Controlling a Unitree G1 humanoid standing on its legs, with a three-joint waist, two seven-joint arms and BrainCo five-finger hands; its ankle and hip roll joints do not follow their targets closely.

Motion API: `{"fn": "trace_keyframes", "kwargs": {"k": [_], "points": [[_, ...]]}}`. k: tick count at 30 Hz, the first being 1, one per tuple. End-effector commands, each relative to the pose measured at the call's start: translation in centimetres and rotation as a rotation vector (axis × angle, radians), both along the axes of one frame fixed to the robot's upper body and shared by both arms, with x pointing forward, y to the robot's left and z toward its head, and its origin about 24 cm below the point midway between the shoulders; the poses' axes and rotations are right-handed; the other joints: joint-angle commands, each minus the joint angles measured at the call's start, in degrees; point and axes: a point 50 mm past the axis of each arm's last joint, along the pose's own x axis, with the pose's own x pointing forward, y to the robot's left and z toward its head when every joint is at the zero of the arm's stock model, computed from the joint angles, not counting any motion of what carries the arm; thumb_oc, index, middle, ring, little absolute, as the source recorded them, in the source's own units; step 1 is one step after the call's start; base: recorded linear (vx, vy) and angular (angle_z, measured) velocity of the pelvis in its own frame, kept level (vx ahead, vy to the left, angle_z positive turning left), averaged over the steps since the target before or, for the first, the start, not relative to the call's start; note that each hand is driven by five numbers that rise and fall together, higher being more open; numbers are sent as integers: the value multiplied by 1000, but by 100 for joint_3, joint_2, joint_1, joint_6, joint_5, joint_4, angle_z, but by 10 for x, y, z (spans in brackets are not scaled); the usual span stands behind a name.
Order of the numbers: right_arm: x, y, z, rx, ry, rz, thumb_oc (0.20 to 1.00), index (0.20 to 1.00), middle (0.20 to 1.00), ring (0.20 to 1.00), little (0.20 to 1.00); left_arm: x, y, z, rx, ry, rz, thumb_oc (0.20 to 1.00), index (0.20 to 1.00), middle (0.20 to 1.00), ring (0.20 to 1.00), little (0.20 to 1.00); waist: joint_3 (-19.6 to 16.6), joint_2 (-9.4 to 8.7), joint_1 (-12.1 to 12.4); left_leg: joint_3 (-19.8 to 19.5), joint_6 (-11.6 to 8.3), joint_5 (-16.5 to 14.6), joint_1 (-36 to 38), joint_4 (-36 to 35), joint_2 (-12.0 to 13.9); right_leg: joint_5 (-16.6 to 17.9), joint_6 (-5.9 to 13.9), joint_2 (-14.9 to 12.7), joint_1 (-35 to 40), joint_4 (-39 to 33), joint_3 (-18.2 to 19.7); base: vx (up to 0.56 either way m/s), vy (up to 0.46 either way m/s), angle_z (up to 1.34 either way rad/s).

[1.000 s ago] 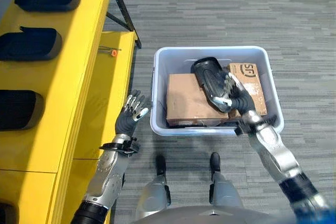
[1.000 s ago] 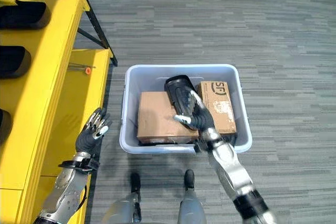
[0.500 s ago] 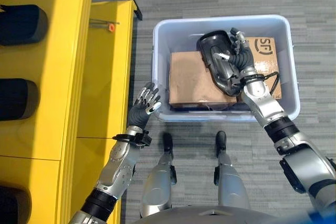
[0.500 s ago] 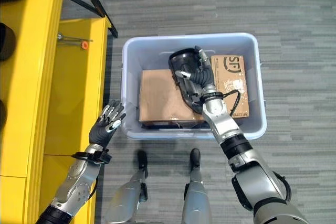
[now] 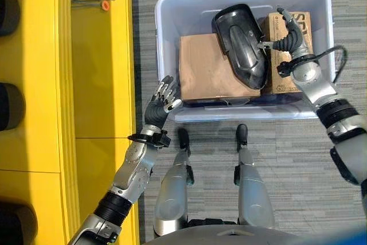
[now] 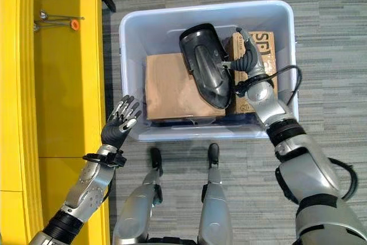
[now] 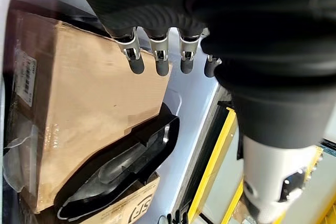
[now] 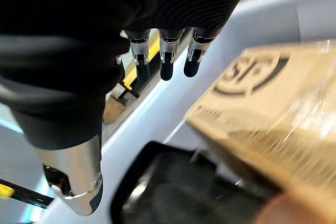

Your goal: Move parts from the plastic box to the shelf.

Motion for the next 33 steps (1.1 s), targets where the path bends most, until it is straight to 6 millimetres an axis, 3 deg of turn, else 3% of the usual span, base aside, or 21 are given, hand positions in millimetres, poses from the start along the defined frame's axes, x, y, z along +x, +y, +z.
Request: {"fn": "trace_keyframes", "kwargs": {"k": [1, 5, 8, 10, 14, 18, 26, 33], "points": [[4, 6, 46, -209, -116, -12, 1000, 1000, 1000, 1000, 1000, -7, 6, 17, 14, -116, 16, 1000, 1000, 1000, 1000, 1000, -54, -158, -27, -231, -249, 69, -291, 459, 417, -90, 385, -413, -6, 390, -254, -12, -18, -7], [2, 5, 52, -452, -143, -56, 1000, 1000, 1000, 1000, 1000, -5, 6, 20, 19, -134, 27, 1000, 1000, 1000, 1000, 1000, -15, -179, -33, -246, -256, 81, -301, 436, 424, -109, 383, -397, -32, 418, -270, -1, -3, -1], [2, 1, 51, -586, -146, -96, 1000, 1000, 1000, 1000, 1000, -4, 5, 22, 24, -145, 30, 1000, 1000, 1000, 1000, 1000, -14, -172, -31, -263, -259, 107, -345, 428, 432, -103, 375, -394, -62, 418, -275, 0, 0, 0], [3, -5, 47, -796, -133, -156, 1000, 1000, 1000, 1000, 1000, -2, 4, 26, 40, -164, 31, 1000, 1000, 1000, 1000, 1000, 15, -141, -1, -306, -266, 98, -342, 419, 425, -144, 377, -397, -35, 431, -326, 0, 0, 0], [4, -6, 41, -976, -112, -174, 1000, 1000, 1000, 1000, 1000, 1, 2, 28, 44, -174, 34, 1000, 1000, 1000, 1000, 1000, 6, -128, 17, -357, -267, 139, -422, 399, 406, -141, 361, -402, -78, 418, -345, 0, 0, 0], [6, -4, 44, -1000, -126, -189, 1000, 1000, 1000, 1000, 1000, 3, 1, 30, 41, -181, 48, 1000, 1000, 1000, 1000, 1000, 18, -115, 29, -386, -265, 141, -464, 413, 395, -147, 355, -410, -85, 414, -377, 3, -6, 5], [8, 10, 60, -1230, -259, -266, 1000, 1000, 1000, 1000, 1000, 8, -2, 37, 44, -212, 61, 1000, 1000, 1000, 1000, 1000, 59, -140, 99, -494, -261, 153, -574, 401, 370, -178, 337, -426, -101, 410, -429, 6, -9, 5], [8, 21, 66, -1286, -311, -268, 1000, 1000, 1000, 1000, 1000, 10, -3, 38, 38, -217, 78, 1000, 1000, 1000, 1000, 1000, 112, -152, 144, -588, -254, 164, -699, 420, 347, -214, 310, -422, -144, 442, -506, -3, -5, 7]]}}
